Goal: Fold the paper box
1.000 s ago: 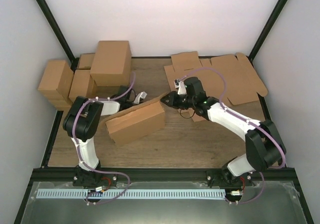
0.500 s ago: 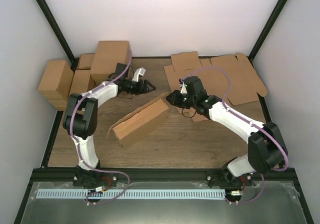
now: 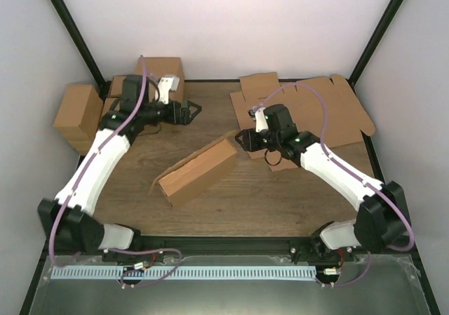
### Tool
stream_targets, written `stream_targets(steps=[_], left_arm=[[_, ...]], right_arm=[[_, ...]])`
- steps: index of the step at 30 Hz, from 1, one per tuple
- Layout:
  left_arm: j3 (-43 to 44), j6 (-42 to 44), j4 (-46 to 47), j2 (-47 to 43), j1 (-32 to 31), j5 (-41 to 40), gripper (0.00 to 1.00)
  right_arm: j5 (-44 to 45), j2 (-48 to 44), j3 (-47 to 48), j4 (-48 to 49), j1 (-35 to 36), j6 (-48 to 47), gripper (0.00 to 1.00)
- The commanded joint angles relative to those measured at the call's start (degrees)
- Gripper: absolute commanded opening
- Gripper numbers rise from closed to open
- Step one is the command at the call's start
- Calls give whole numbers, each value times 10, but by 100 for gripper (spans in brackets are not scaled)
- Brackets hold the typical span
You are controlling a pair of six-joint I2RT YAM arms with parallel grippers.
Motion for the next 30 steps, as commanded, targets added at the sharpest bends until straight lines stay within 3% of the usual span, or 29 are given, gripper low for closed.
stream_targets(steps=[1,6,12,18,26,30], left_arm=[[-39,50,-110,-93,-46,-50,100],[-31,72,-190,-119,-191,-172,100],[-14,70,-260,-88,-291,-323,100],[-13,67,-291,-45,-324,-383,100],[-16,83,-335,-20,-337,-360,100],[-9,84,-345,-10,-339,-369,91]], right_arm=[[17,-54,17,-21,-1,-115,53],[28,-75,23,-14,-3,-152,57],[20,-99,16,-2,-5,-142,57],[24,-132,1,-6,-5,-139,57],[32,-155,-15,-7,-5,-131,58],[29,-152,-14,-5,-5,-129,58]])
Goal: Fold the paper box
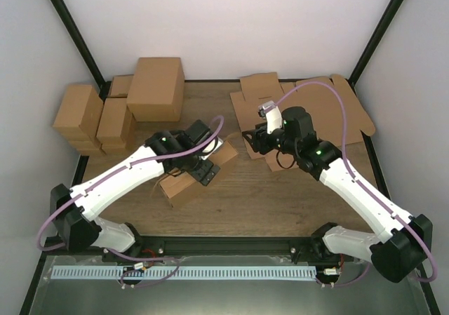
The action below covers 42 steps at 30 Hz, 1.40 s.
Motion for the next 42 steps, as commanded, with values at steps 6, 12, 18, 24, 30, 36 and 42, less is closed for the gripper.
stream_targets(steps=[6,12,18,24,30,36,42], left_arm=[[28,28,-29,21,-4,-11,82],[56,51,-15,34,-4,6,79],[74,95,4,62,-4,40,73],[78,95,3,77,-5,12,99],[68,99,-4,67,-4,16,99],[62,96,-7,81,-5,4,94],[76,103,-11,95,-5,-7,83]], right_arm=[[17,-4,7,6,-5,1,57],[16,-9,5,3,-10,3,57],[17,-25,2,-17,-14,2,57],[9,-39,-9,-24,-17,7,57],[0,-34,-15,-16,-18,12,57],[-7,-28,-10,-14,-19,14,57],[-1,-33,-11,-17,-19,13,57]])
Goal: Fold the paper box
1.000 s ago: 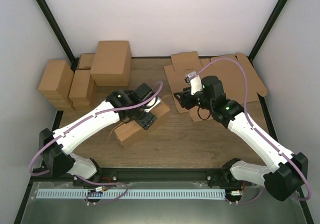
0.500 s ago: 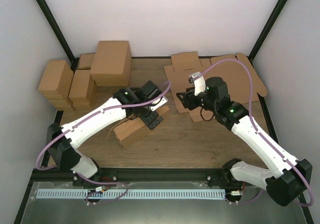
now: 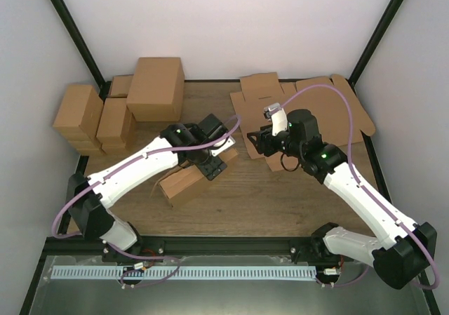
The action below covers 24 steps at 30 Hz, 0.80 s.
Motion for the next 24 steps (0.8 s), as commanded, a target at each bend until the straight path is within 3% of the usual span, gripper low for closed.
stream_targets(steps=[1,11,24], left_arm=[[12,10,-7,16,-3,-11,81],[20,14,0,14,-6,-36,63],[50,100,49,29,-34,64,64]], right_arm=[[0,-6,5,-1,-4,2,57],[-1,-6,3,-3,-7,4,57],[-70,-61,-63,13,-6,18,57]])
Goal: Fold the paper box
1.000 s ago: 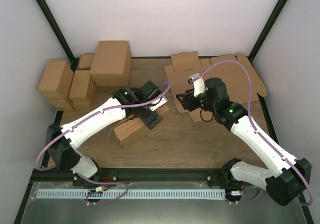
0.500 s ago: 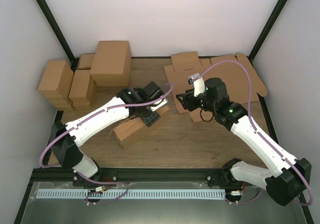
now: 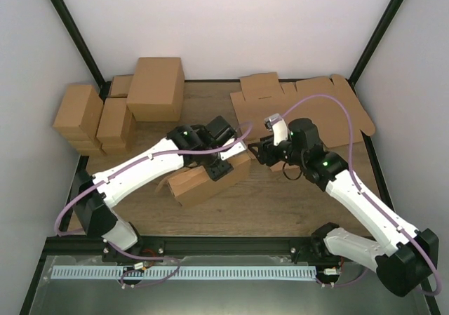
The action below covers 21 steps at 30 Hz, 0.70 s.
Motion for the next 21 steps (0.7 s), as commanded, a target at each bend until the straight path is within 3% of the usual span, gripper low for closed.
stream_targets(steps=[1,7,14,21], left_arm=[[37,58,34,17,-1,36,64],[36,118,24,46,-4,24,72],[52,129,20,58,-13,-13,100],[93,70,17,20,-13,-80,100]], right_arm=[[-35,-45,-21,20,-4,17,57],[-18,-75,-64,39,-3,11,60],[13,-61,-57,22,-3,9,72],[4,-65,-42,9,-3,-26,85]])
